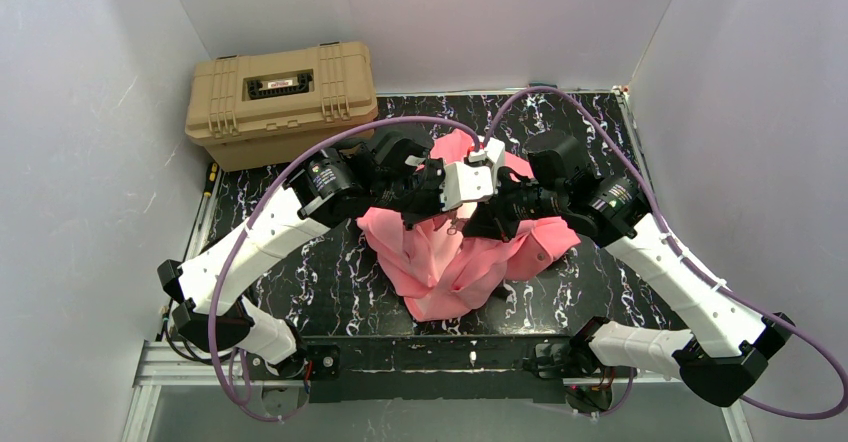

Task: Zip up the jacket

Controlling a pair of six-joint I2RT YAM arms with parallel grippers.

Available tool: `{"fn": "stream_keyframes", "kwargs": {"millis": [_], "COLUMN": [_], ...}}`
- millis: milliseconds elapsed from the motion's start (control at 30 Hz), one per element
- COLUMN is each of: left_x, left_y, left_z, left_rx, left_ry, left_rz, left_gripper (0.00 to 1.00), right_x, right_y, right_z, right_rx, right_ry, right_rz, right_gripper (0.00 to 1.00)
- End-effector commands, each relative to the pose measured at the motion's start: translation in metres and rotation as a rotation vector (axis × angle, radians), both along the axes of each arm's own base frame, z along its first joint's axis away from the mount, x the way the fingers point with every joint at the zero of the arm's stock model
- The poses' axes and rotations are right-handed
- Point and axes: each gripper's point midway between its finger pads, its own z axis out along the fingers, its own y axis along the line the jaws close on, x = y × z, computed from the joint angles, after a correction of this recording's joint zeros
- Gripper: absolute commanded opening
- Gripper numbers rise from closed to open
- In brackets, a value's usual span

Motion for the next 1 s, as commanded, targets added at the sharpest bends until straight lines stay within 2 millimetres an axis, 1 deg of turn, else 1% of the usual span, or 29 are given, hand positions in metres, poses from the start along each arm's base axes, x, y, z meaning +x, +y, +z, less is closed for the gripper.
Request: {"fn": "stream_keyframes", "kwargs": {"millis": [0, 333, 500, 567, 700, 767, 967], "left_x": [-0.005, -0.006, -0.006, -0.006, -0.005, -0.003, 0.0], "left_y": [0.002, 0.0, -0.001, -0.001, -0.002, -0.002, -0.003], "left_z": [0.009, 0.004, 0.003, 0.003, 0.007, 0.011, 0.026], "left_rx": [-0.024, -0.013, -0.006, -0.005, -0.014, -0.019, -0.047], "left_ry": [-0.012, -0.006, -0.01, -0.011, -0.017, -0.031, -0.058], "left_rz": [-0.012, -0.012, -0.018, -0.016, -0.014, -0.01, -0.002], "left_gripper": [0.0, 0.0, 0.0, 0.0, 0.0, 0.0, 0.0], "right_x": [0.001, 0.002, 0.002, 0.0, -0.004, -0.005, -0.005], "right_y": [0.001, 0.003, 0.003, 0.002, -0.004, -0.007, -0.005], "right_z": [0.035, 0.05, 0.051, 0.048, 0.026, 0.019, 0.014], "right_rx": [0.08, 0.122, 0.126, 0.119, 0.062, 0.043, 0.035], "right_ry": [-0.086, -0.114, -0.118, -0.108, -0.066, -0.059, -0.047], "right_rz": [-0.005, -0.013, -0.013, -0.01, -0.011, -0.012, -0.002], "right_gripper": [0.01, 0.01, 0.01, 0.01, 0.01, 0.01, 0.01]}}
